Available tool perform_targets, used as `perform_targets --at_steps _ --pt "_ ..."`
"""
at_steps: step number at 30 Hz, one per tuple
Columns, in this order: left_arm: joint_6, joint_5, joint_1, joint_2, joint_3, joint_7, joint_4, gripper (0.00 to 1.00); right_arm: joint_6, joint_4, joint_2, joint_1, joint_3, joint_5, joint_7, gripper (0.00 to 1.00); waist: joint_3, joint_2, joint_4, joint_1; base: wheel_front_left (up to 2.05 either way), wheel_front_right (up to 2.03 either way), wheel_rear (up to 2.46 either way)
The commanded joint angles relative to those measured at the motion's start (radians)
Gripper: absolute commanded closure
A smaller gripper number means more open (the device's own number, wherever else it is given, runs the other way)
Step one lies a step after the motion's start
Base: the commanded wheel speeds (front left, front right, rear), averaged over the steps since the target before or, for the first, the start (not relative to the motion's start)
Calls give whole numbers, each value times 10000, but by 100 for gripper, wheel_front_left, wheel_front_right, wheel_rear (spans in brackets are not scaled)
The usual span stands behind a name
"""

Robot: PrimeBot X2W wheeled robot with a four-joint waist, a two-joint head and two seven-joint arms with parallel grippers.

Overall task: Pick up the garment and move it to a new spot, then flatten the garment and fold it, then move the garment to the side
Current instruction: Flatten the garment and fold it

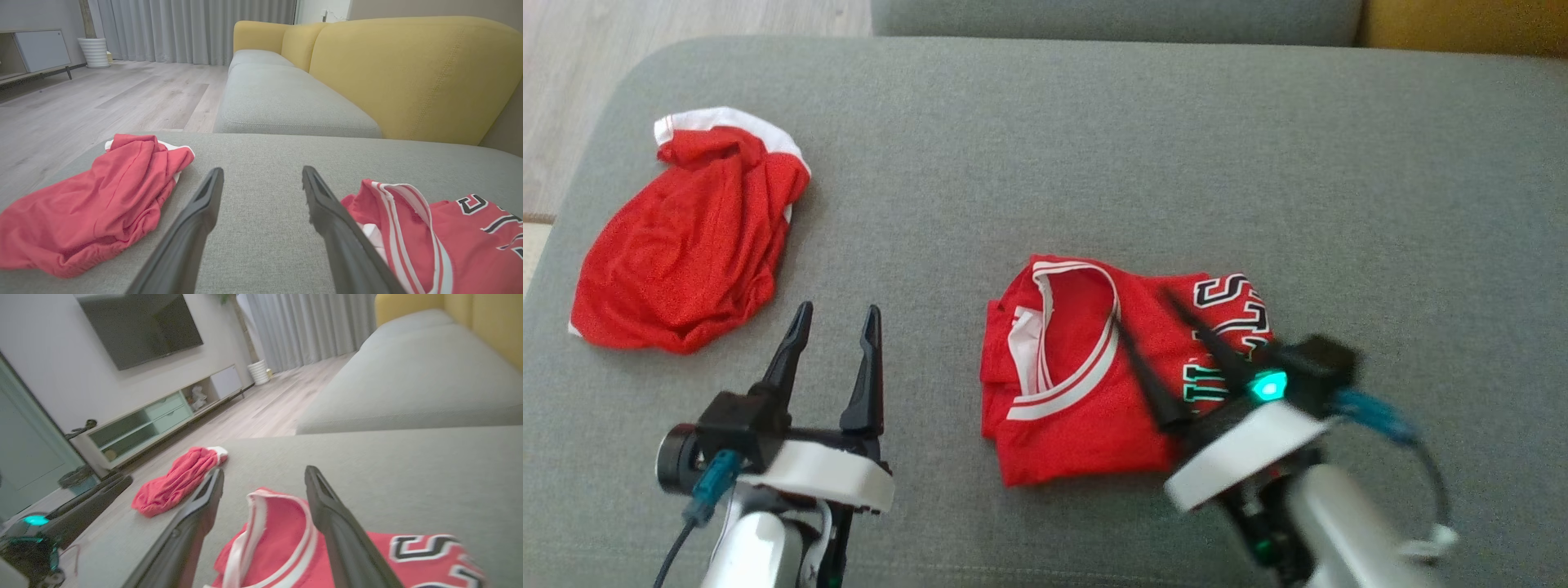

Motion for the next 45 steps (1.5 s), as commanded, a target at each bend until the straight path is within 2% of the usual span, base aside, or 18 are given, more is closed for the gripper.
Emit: perform_targets --at_steps 1,8,15,32,45 --pt "95 116 -110 183 361 -123 -311 0 67 -511 163 81 -264 -243 -189 0 -97 0 -66 0 0 0 0" --pt "167 173 69 329 362 -124 -395 0 67 -1279 162 1009 -3413 -1512 -210 0 -426 0 -207 0 0 0 0" --pt "193 163 299 455 307 -88 -487 0 67 -1873 95 1995 -4972 -2209 222 0 -669 0 -276 0 0 0 0" --pt "321 41 423 572 229 32 -617 0 67 -2342 189 2544 -5157 -2340 651 0 -802 0 -354 0 0 0 0" --pt "438 -34 980 736 188 115 -752 0 67 -2510 227 3286 -5075 -2554 933 0 -1577 0 -318 0 0 0 0"
